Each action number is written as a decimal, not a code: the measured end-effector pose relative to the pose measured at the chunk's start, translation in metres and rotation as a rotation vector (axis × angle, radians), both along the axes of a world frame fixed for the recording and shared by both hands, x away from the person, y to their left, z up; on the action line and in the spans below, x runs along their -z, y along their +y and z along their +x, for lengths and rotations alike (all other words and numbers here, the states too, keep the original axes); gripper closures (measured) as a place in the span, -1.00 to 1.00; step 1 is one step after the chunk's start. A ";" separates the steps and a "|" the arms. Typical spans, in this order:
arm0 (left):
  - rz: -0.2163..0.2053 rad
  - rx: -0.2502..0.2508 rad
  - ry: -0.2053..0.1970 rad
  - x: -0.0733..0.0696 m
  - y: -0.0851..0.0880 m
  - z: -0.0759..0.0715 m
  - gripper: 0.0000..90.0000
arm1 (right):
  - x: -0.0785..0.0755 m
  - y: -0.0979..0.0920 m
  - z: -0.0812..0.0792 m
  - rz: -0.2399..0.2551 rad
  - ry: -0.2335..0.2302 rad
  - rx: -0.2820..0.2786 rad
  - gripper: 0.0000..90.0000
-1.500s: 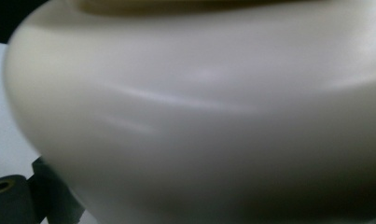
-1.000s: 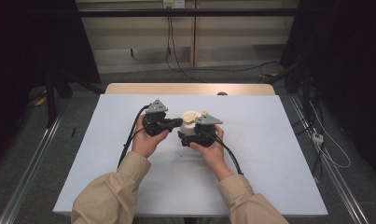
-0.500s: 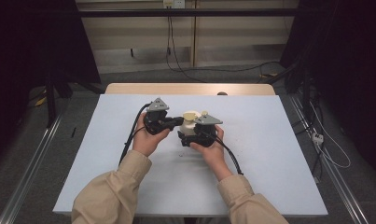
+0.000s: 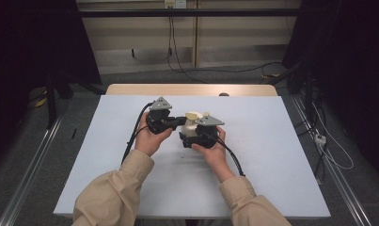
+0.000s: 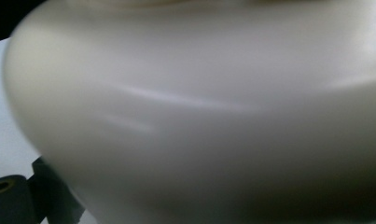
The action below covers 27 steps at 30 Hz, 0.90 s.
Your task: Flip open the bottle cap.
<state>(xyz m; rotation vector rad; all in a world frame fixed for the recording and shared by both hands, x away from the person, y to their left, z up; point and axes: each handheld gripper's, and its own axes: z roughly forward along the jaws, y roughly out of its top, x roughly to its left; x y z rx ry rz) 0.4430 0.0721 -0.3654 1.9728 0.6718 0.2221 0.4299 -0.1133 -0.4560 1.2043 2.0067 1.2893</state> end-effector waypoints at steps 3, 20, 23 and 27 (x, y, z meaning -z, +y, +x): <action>0.002 0.001 -0.002 0.000 0.000 0.000 1.00 | 0.000 0.000 0.000 0.001 0.000 0.000 -0.90; 0.004 0.006 -0.003 -0.005 -0.005 0.002 1.00 | 0.000 0.000 0.000 -0.001 0.001 0.000 -0.90; 0.002 0.008 -0.004 -0.005 -0.006 0.002 1.00 | 0.000 0.000 0.000 -0.001 0.000 0.000 -0.91; -0.003 0.008 -0.004 -0.005 -0.007 0.003 1.00 | 0.000 0.000 0.000 -0.001 0.000 0.000 -0.91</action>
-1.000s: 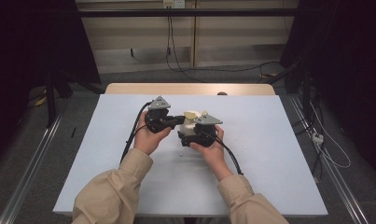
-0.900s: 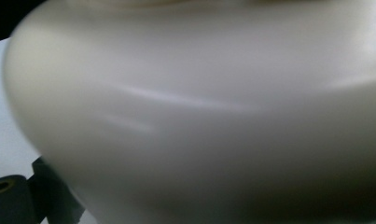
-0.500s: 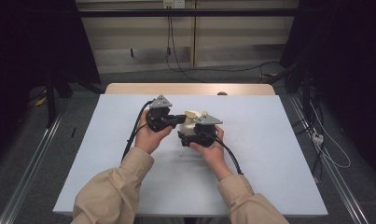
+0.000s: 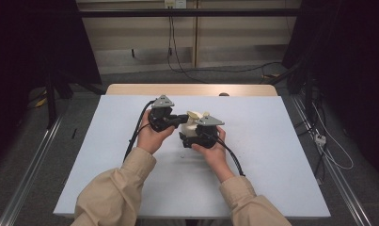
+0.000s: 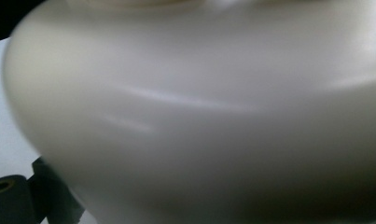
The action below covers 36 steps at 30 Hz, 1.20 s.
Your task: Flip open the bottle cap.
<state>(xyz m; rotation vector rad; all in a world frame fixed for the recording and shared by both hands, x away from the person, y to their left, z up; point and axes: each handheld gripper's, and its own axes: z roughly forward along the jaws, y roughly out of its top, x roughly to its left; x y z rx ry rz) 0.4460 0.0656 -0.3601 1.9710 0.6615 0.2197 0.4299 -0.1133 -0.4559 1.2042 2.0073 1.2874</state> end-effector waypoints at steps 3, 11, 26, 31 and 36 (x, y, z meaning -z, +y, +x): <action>0.001 0.000 -0.001 -0.001 -0.001 0.000 1.00 | 0.000 0.000 0.000 0.000 0.000 0.000 -0.91; -0.005 0.002 -0.003 -0.003 -0.003 0.001 1.00 | 0.000 0.000 0.000 -0.001 0.000 0.001 -0.90; -0.012 0.002 -0.007 -0.003 -0.006 0.003 1.00 | 0.000 0.000 0.000 -0.003 0.000 0.001 -0.90; -0.008 0.005 -0.010 -0.007 -0.007 0.003 1.00 | 0.000 0.000 0.000 -0.004 0.000 0.002 -0.91; -0.010 0.008 -0.010 -0.007 -0.010 0.003 1.00 | 0.000 0.000 0.000 -0.004 0.000 0.003 -0.90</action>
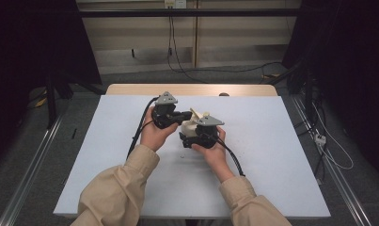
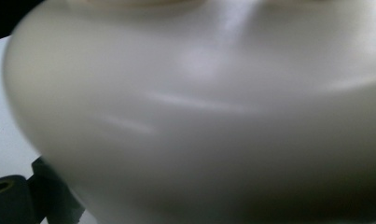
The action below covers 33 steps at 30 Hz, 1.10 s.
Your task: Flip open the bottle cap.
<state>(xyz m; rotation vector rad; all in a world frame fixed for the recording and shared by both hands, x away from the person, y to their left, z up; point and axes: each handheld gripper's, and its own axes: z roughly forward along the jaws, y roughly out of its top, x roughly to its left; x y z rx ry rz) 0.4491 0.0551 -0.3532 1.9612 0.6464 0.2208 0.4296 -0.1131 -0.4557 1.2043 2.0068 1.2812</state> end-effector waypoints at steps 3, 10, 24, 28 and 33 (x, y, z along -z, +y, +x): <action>0.001 0.000 0.000 0.001 -0.001 0.001 1.00 | 0.000 0.000 0.000 0.000 0.000 0.000 -0.90; 0.001 -0.001 0.001 0.000 -0.002 0.001 1.00 | 0.000 0.000 0.000 0.000 0.000 0.000 -0.90; 0.002 0.003 0.002 0.001 -0.006 0.004 1.00 | 0.000 0.000 0.000 -0.001 0.000 0.000 -0.90; 0.003 0.001 0.002 0.001 -0.007 0.005 1.00 | 0.000 0.000 0.000 -0.001 0.000 -0.001 -0.90; -0.002 0.000 0.001 0.000 -0.008 0.006 1.00 | 0.000 0.000 0.000 -0.002 0.000 -0.001 -0.91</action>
